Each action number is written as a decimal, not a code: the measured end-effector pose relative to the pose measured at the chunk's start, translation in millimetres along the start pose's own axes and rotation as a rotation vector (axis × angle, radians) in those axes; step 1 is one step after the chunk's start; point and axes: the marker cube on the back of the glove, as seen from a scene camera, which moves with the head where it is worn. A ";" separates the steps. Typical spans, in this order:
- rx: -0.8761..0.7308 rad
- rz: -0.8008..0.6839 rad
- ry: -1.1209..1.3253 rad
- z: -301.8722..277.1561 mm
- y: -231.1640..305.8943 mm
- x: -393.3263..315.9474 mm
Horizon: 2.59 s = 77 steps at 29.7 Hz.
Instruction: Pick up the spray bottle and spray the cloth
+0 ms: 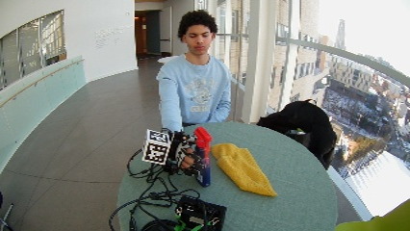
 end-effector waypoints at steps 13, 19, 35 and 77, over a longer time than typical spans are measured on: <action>0.183 -0.054 0.005 14.9 -9.7 -1.5; 0.130 -0.098 -0.005 3.6 -3.1 -16.2; -0.150 -0.051 0.085 -17.7 51.1 -76.2; -0.449 0.186 0.303 34.7 69.5 -46.7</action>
